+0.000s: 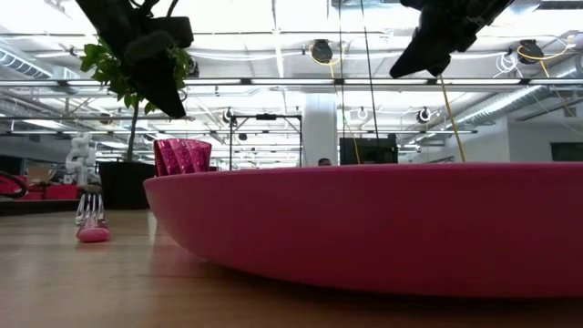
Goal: Pick and place plate/cup/fork/spoon on tray
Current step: Put the red glass on the blue tray
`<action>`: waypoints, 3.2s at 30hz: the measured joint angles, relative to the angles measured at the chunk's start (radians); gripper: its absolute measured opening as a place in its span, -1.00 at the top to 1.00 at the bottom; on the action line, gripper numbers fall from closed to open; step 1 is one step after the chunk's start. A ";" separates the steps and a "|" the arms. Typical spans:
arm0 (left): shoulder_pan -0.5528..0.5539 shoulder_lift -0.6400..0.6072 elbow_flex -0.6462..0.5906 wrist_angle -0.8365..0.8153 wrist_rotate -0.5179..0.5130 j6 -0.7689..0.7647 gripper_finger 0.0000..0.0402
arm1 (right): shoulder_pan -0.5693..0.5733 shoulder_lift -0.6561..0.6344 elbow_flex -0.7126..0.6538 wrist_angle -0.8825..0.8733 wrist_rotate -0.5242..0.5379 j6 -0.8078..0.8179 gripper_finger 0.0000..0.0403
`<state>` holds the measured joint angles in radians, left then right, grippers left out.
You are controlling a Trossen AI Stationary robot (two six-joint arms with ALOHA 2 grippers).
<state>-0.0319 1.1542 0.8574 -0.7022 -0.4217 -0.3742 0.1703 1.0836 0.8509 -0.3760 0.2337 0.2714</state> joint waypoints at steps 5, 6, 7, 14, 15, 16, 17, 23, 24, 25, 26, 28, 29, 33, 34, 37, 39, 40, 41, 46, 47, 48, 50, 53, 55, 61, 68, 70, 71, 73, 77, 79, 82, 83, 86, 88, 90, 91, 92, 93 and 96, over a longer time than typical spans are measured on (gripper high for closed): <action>0.000 0.000 0.000 0.004 -0.007 0.001 -0.06 | 0.000 0.000 0.000 0.009 0.000 -0.015 1.00; 0.000 0.005 0.000 0.006 -0.009 0.002 -0.08 | 0.000 0.000 0.000 0.009 0.000 -0.022 1.00; 0.000 0.015 0.000 0.011 -0.017 -0.002 -0.09 | 0.000 0.000 0.000 0.009 0.000 -0.024 1.00; 0.017 0.059 0.000 0.020 -0.024 -0.020 -0.22 | 0.000 0.000 0.000 0.021 0.000 -0.026 1.00; 0.022 0.068 0.000 0.029 -0.024 -0.020 -0.23 | 0.000 0.000 0.000 0.027 0.000 -0.026 1.00; 0.028 0.077 0.000 0.034 -0.021 -0.020 -0.25 | 0.000 0.000 0.000 0.029 0.000 -0.029 1.00; 0.036 0.085 0.000 0.031 -0.016 -0.020 -0.26 | 0.000 0.000 0.000 0.032 0.000 -0.031 1.00; 0.079 0.117 0.000 0.029 0.042 -0.028 -0.27 | 0.000 0.000 0.000 0.072 0.000 -0.050 1.00; 0.083 0.118 0.000 0.031 0.049 -0.028 -0.27 | 0.000 0.000 0.000 0.073 0.000 -0.055 1.00; 0.088 0.121 0.000 0.031 0.053 -0.025 -0.27 | -0.001 0.000 0.000 0.074 0.000 -0.056 1.00; 0.091 0.125 0.000 0.032 0.055 -0.017 -0.27 | -0.001 0.000 0.000 0.076 0.000 -0.056 1.00; 0.095 0.136 0.000 0.047 0.055 0.002 -0.27 | -0.001 0.000 0.000 0.082 0.000 -0.056 1.00; 0.098 0.137 0.000 0.051 0.057 0.010 -0.27 | -0.001 0.000 0.000 0.087 0.000 -0.056 1.00; 0.114 0.137 0.000 0.053 0.063 0.019 -0.27 | -0.001 0.000 0.000 0.113 0.000 -0.056 1.00; 0.116 0.137 0.000 0.052 0.068 0.021 -0.27 | -0.001 0.000 0.000 0.122 0.000 -0.056 1.00; 0.117 0.137 0.000 0.052 0.097 0.025 -0.21 | -0.001 0.000 0.000 0.126 0.000 -0.056 1.00; 0.117 0.138 0.000 0.053 0.135 0.025 -0.11 | -0.001 0.000 0.000 0.126 0.000 -0.056 1.00; 0.117 0.150 0.000 0.058 0.150 0.025 -0.04 | -0.001 0.000 0.000 0.126 0.000 -0.056 1.00; 0.117 0.162 0.001 0.064 0.161 0.027 0.04 | -0.001 0.000 0.000 0.126 0.000 -0.056 1.00; 0.117 0.198 0.002 0.070 0.174 0.070 0.42 | -0.001 0.000 0.000 0.126 0.000 -0.055 1.00; 0.120 0.202 0.000 0.061 0.190 0.089 0.49 | -0.001 0.001 0.000 0.128 0.000 -0.055 1.00; 0.123 0.199 -0.002 0.051 0.208 0.107 0.55 | -0.001 0.001 0.000 0.135 0.000 -0.055 1.00; 0.123 0.194 0.002 0.083 0.223 0.137 0.67 | -0.001 0.001 0.000 0.148 0.000 -0.055 1.00; 0.123 0.185 -0.001 0.067 0.231 0.177 0.86 | -0.001 0.001 0.000 0.192 0.000 -0.065 1.00; 0.122 0.184 0.005 0.073 0.231 0.208 0.94 | -0.001 0.000 0.000 0.233 0.001 -0.077 1.00; 0.098 0.185 0.026 0.083 0.230 0.252 0.88 | -0.001 0.004 0.000 0.396 0.004 -0.081 1.00; 0.016 0.185 0.097 0.096 0.172 0.340 0.93 | 0.001 0.059 0.000 0.475 0.005 -0.108 1.00; -0.010 0.185 0.115 0.119 0.131 0.371 0.90 | 0.002 0.093 0.003 0.494 0.005 -0.108 1.00; -0.022 0.185 0.124 0.128 0.114 0.386 0.89 | 0.001 0.114 0.007 0.504 0.005 -0.108 1.00; -0.041 0.185 0.142 0.132 0.096 0.412 0.92 | 0.002 0.159 0.016 0.540 0.003 -0.116 1.00; -0.074 0.200 0.158 0.150 0.095 0.463 0.95 | 0.004 0.253 0.075 0.588 -0.034 -0.165 0.99; -0.091 0.214 0.158 0.190 0.101 0.519 0.92 | 0.009 0.296 0.114 0.581 -0.051 -0.195 0.96; -0.115 0.253 0.159 0.275 0.127 0.638 0.91 | 0.023 0.347 0.163 0.551 -0.047 -0.259 0.88; -0.119 0.267 0.159 0.293 0.136 0.671 0.92 | 0.029 0.361 0.179 0.546 -0.045 -0.282 0.84; -0.120 0.309 0.171 0.329 0.145 0.752 0.95 | 0.054 0.390 0.220 0.491 0.015 -0.374 0.71; -0.119 0.333 0.187 0.323 0.143 0.779 0.95 | 0.067 0.404 0.240 0.445 0.074 -0.461 0.61; -0.119 0.358 0.206 0.339 0.141 0.802 0.94 | 0.080 0.414 0.238 0.414 0.135 -0.524 0.52; -0.119 0.368 0.212 0.338 0.142 0.811 0.92 | 0.081 0.420 0.238 0.416 0.159 -0.545 0.47; -0.119 0.379 0.218 0.338 0.142 0.819 0.91 | 0.081 0.421 0.238 0.407 0.176 -0.561 0.43; -0.120 0.392 0.226 0.345 0.142 0.831 0.90 | 0.081 0.421 0.238 0.394 0.187 -0.571 0.38; -0.120 0.421 0.236 0.359 0.144 0.867 0.91 | 0.080 0.419 0.238 0.390 0.188 -0.582 0.27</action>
<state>-0.1516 1.5753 1.0935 -0.3432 -0.2775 0.4927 0.2508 1.5028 1.0893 0.0140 0.4213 -0.3104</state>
